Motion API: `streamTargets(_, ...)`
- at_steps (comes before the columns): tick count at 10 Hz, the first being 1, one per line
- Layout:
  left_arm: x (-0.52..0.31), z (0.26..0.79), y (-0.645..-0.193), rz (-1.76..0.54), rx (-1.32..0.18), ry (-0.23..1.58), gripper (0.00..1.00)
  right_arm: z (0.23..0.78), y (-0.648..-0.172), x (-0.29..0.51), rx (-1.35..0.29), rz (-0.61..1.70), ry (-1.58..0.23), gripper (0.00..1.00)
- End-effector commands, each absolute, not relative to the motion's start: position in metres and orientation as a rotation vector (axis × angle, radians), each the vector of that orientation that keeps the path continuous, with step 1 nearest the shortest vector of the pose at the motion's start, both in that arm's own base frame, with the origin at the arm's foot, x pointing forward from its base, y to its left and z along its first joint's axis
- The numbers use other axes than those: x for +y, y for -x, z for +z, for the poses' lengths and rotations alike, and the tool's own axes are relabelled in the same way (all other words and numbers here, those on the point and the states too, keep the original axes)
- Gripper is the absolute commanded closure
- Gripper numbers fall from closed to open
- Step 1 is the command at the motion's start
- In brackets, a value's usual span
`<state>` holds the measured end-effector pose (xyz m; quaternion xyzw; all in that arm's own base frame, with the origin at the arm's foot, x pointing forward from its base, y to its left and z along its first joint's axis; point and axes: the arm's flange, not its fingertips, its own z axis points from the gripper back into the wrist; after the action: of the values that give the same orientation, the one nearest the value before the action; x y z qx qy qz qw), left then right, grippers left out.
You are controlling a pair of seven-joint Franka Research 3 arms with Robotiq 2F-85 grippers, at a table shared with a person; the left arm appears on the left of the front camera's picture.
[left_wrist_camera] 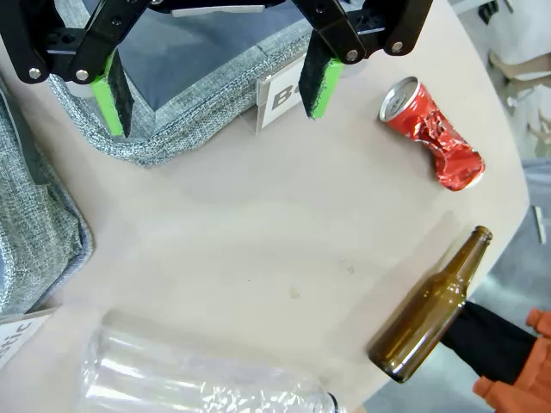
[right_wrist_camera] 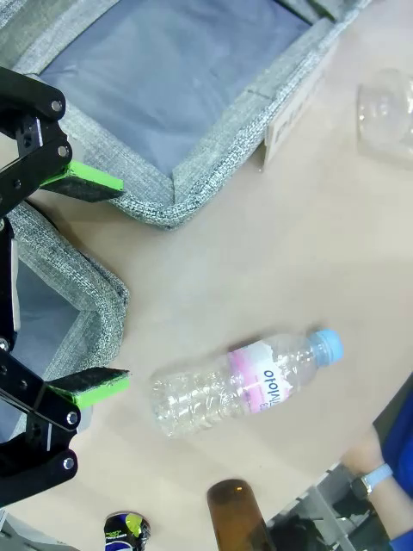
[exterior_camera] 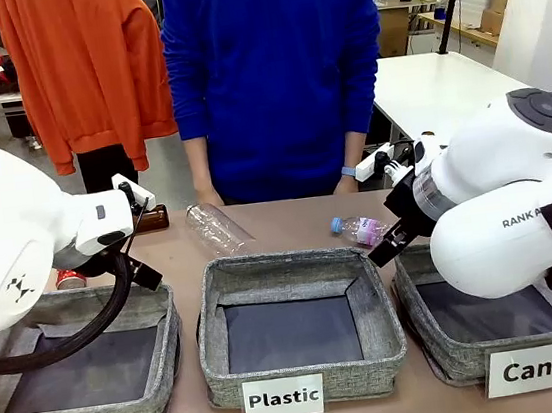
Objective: Sort the can waste into the basket.
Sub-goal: Pick up the can waste from the table and place it in the right Fabric basket.
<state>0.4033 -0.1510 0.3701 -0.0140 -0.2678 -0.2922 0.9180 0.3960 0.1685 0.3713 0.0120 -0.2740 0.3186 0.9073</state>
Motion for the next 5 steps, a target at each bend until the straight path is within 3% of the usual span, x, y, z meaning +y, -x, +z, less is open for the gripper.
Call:
streamTargets(1,-0.1510,0.3702,-0.4033,-0.601,-0.551,0.029,0.00,0.3713,-0.3960,0.1684,-0.566,0.657,-0.025,0.00)
streamTargets(5,-0.1510,0.3702,-0.4033,-0.601,-0.551,0.029,0.00,0.3713,-0.3960,0.1684,-0.566,0.657,-0.025,0.00)
